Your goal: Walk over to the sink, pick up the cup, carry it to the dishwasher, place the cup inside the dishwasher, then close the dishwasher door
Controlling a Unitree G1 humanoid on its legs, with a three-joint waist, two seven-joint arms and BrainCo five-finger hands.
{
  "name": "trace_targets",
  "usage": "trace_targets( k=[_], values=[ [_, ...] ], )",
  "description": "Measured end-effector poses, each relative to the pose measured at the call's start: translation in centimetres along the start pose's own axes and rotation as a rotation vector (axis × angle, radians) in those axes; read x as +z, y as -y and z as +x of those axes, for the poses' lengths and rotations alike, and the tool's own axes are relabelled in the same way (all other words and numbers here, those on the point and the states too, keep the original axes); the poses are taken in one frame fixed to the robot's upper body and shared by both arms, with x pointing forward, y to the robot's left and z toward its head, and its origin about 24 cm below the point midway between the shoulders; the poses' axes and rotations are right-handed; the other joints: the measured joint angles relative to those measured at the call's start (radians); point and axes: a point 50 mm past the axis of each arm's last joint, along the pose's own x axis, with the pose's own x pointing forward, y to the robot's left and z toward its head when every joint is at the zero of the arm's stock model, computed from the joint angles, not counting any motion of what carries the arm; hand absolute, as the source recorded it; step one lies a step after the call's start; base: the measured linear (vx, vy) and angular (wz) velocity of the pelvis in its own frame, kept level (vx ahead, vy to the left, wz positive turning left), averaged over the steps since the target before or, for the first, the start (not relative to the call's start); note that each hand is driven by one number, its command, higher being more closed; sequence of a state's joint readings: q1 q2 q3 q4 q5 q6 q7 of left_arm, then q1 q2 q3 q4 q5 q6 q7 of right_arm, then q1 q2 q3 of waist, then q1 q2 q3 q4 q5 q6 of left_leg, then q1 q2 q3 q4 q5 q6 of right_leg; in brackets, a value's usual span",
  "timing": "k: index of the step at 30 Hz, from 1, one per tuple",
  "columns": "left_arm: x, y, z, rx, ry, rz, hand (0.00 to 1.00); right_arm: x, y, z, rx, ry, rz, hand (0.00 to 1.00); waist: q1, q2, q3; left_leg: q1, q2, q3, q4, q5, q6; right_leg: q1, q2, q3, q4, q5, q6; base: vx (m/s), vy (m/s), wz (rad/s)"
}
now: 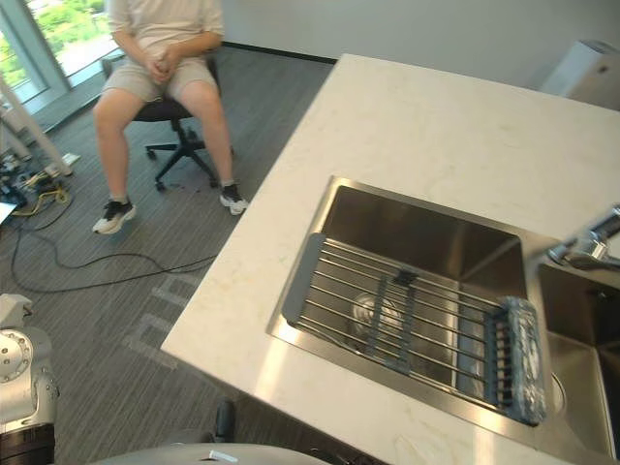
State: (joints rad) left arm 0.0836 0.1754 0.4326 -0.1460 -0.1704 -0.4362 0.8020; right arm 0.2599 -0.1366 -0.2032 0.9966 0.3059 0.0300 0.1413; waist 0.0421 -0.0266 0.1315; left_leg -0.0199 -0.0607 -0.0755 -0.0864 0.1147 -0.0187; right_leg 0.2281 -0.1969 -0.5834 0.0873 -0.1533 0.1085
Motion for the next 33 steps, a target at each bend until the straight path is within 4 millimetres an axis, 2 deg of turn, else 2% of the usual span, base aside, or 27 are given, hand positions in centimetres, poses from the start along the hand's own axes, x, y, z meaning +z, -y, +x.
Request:
trace_targets(
  k=[2,4,6,7,8,9,10,11,13,14,16,18,20,21,22,23,24,25,26,27,28,29,30,31,32,33],
  values=[
    [0.2,-0.6,0.0,-0.007,0.022,-0.002,1.00,-0.1,-0.4,0.1,0.010,-0.021,-0.028,0.00,0.018,-0.007,-0.001,-0.018,-0.013,-0.035,0.000,0.012,0.002,0.009,0.000,-0.041,0.002,-0.021,0.007,-0.12,-0.023,0.69],
    [0.3,-0.7,-0.1,-0.035,0.030,-0.006,1.00,0.1,-0.6,0.2,0.009,-0.032,-0.042,0.00,0.019,-0.008,-0.001,-0.026,-0.014,-0.030,0.000,0.013,0.001,0.021,0.002,-0.084,0.004,-0.030,0.008,-0.12,-0.013,0.71],
    [0.7,-0.4,-0.2,-0.075,0.048,-0.030,1.00,0.4,-1.4,0.5,0.025,-0.039,-0.028,0.00,0.021,-0.013,-0.001,-0.051,-0.004,0.071,0.025,-0.003,0.021,0.032,-0.011,-0.153,-0.008,-0.023,0.025,-0.12,0.037,0.87],
    [1.0,0.2,-0.4,-0.109,0.061,-0.068,1.00,0.5,-1.8,0.6,0.034,-0.040,-0.002,0.00,0.007,-0.024,0.004,-0.138,0.027,0.235,0.220,-0.080,0.047,0.038,-0.021,-0.211,-0.001,-0.011,0.045,-0.05,0.076,1.16],
    [1.2,0.9,-0.8,-0.150,0.067,-0.107,1.00,1.0,-1.6,0.7,0.012,-0.025,0.028,0.00,0.006,0.010,0.037,-0.179,0.077,0.388,0.425,-0.170,0.069,0.067,-0.024,-0.254,0.025,-0.016,0.052,-0.02,0.084,1.17],
    [1.2,1.0,-1.1,-0.166,0.068,-0.118,1.00,1.3,-1.3,0.7,-0.006,-0.019,0.043,0.00,0.005,0.022,0.049,-0.178,0.093,0.450,0.474,-0.215,0.086,0.077,-0.025,-0.264,0.044,-0.022,0.060,0.02,0.133,1.05],
    [1.1,1.3,-1.7,-0.179,0.060,-0.145,1.00,1.9,-0.6,0.6,-0.040,0.001,0.078,0.00,-0.002,0.067,0.048,-0.169,0.105,0.509,0.478,-0.276,0.140,0.083,-0.036,-0.283,0.119,-0.056,0.064,0.03,0.192,1.00],
    [1.1,1.6,-2.2,-0.191,0.054,-0.162,1.00,1.8,-0.4,0.6,-0.066,-0.001,0.125,0.00,-0.005,0.069,0.047,-0.150,0.055,0.484,0.458,-0.289,0.137,0.071,-0.099,-0.272,0.223,-0.101,0.047,0.04,0.218,0.94],
    [1.3,1.9,-2.7,-0.203,0.046,-0.187,1.00,2.3,-0.2,0.6,-0.092,0.021,0.194,0.00,-0.005,0.051,0.051,-0.126,0.001,0.474,0.400,-0.291,0.146,0.025,-0.180,-0.213,0.366,-0.113,0.004,0.05,0.212,0.58],
    [1.6,2.1,-2.7,-0.207,0.052,-0.197,1.00,2.6,-0.3,0.7,-0.094,0.027,0.211,0.00,-0.006,0.046,0.055,-0.119,-0.007,0.475,0.384,-0.291,0.146,0.008,-0.195,-0.187,0.403,-0.105,-0.008,0.03,0.212,0.41],
    [1.9,2.4,-2.8,-0.213,0.072,-0.198,1.00,3.2,-0.7,0.9,-0.087,0.021,0.236,0.00,-0.007,0.038,0.061,-0.077,-0.036,0.455,0.311,-0.251,0.157,-0.076,-0.230,-0.050,0.585,-0.058,-0.073,0.02,0.192,0.16],
    [1.9,3.2,-3.3,-0.256,0.066,-0.205,1.00,3.2,-0.8,0.8,-0.080,0.025,0.241,0.00,-0.014,0.035,0.059,-0.020,-0.070,0.409,0.233,-0.213,0.166,-0.127,-0.231,0.039,0.727,-0.039,-0.121,0.02,0.132,0.37],
    [2.2,5.1,-4.4,-0.336,0.076,-0.228,1.00,2.7,-1.0,0.7,-0.083,0.023,0.286,0.00,-0.030,0.038,0.053,0.021,-0.108,0.305,0.141,-0.168,0.164,-0.207,-0.184,0.161,0.839,-0.037,-0.126,0.03,0.090,0.90],
    [2.3,6.1,-4.9,-0.377,0.082,-0.235,1.00,2.6,-1.2,0.8,-0.079,0.024,0.312,0.00,-0.048,0.048,0.050,0.040,-0.109,0.261,0.086,-0.180,0.161,-0.256,-0.132,0.215,0.858,-0.038,-0.125,0.03,0.067,0.92],
    [2.2,6.5,-5.0,-0.388,0.083,-0.236,1.00,2.5,-1.3,0.8,-0.079,0.025,0.327,0.00,-0.058,0.045,0.049,0.047,-0.108,0.264,0.084,-0.201,0.146,-0.279,-0.118,0.241,0.850,-0.039,-0.126,0.12,0.033,1.07],
    [2.6,7.6,-4.8,-0.408,0.097,-0.260,1.00,1.9,-1.5,0.7,-0.071,0.018,0.336,0.00,-0.066,0.029,0.051,-0.008,-0.082,0.278,0.208,-0.253,0.170,-0.314,-0.115,0.271,0.846,-0.051,-0.123,0.14,-0.022,0.90],
    [2.7,8.1,-4.8,-0.417,0.103,-0.271,1.00,1.8,-1.5,0.7,-0.066,0.024,0.341,0.00,-0.067,0.032,0.056,-0.019,-0.077,0.275,0.241,-0.215,0.191,-0.321,-0.105,0.287,0.833,-0.066,-0.111,0.19,-0.029,1.04],
    [2.3,8.7,-4.9,-0.427,0.083,-0.267,1.00,1.0,-1.4,0.6,-0.071,0.005,0.362,0.00,-0.068,0.018,0.050,-0.011,-0.095,0.233,0.248,-0.219,0.198,-0.341,-0.081,0.373,0.769,-0.092,-0.101,0.17,-0.031,1.21],
    [1.9,9.4,-5.4,-0.453,0.057,-0.267,1.00,0.3,-1.5,0.4,-0.069,0.001,0.386,0.00,-0.079,0.029,0.048,-0.015,-0.098,0.163,0.246,-0.213,0.194,-0.361,-0.005,0.462,0.686,-0.121,-0.084,0.16,-0.007,1.33],
    [1.7,9.7,-5.7,-0.470,0.046,-0.269,1.00,0.1,-1.3,0.3,-0.074,0.009,0.390,0.00,-0.086,0.038,0.046,-0.015,-0.099,0.120,0.235,-0.207,0.185,-0.374,0.039,0.508,0.647,-0.133,-0.074,0.11,-0.013,1.42],
    [1.5,10.0,-6.3,-0.491,0.026,-0.275,1.00,-0.4,-1.0,0.3,-0.086,0.007,0.440,0.00,-0.091,0.054,0.036,-0.030,-0.092,0.085,0.210,-0.249,0.135,-0.395,0.121,0.615,0.522,-0.142,-0.056,0.17,-0.055,1.36],
    [1.4,10.7,-6.4,-0.506,0.025,-0.287,1.00,-1.3,-1.3,0.1,-0.088,-0.009,0.470,0.00,-0.107,0.028,0.029,-0.100,-0.072,0.106,0.358,-0.318,0.179,-0.384,0.135,0.707,0.402,-0.141,0.002,0.18,-0.116,1.35],
    [1.6,11.3,-6.5,-0.523,0.026,-0.305,1.00,-1.7,-0.9,-0.1,-0.100,-0.008,0.470,0.00,-0.111,0.042,0.027,-0.121,-0.031,0.084,0.408,-0.315,0.142,-0.365,0.159,0.717,0.364,-0.147,0.028,0.25,-0.185,1.47],
    [1.3,12.1,-7.0,-0.566,0.005,-0.300,1.00,-2.6,-0.9,-0.2,-0.105,-0.044,0.449,0.00,-0.114,0.008,0.033,-0.104,-0.095,0.040,0.424,-0.307,0.164,-0.318,0.116,0.748,0.329,-0.151,0.035,0.19,-0.217,1.36],
    [1.0,12.4,-7.9,-0.604,-0.037,-0.293,1.00,-3.8,-1.4,-0.5,-0.092,-0.083,0.432,0.00,-0.100,-0.017,0.023,-0.070,-0.119,0.007,0.407,-0.297,0.169,-0.289,0.113,0.726,0.338,-0.155,0.021,0.18,-0.181,1.17],
    [0.9,12.2,-8.2,-0.613,-0.052,-0.292,1.00,-4.0,-1.3,-0.7,-0.091,-0.065,0.443,0.00,-0.097,-0.014,0.023,-0.055,-0.126,-0.012,0.396,-0.292,0.170,-0.286,0.116,0.710,0.346,-0.159,0.010,0.14,-0.156,0.78]
  ],
)
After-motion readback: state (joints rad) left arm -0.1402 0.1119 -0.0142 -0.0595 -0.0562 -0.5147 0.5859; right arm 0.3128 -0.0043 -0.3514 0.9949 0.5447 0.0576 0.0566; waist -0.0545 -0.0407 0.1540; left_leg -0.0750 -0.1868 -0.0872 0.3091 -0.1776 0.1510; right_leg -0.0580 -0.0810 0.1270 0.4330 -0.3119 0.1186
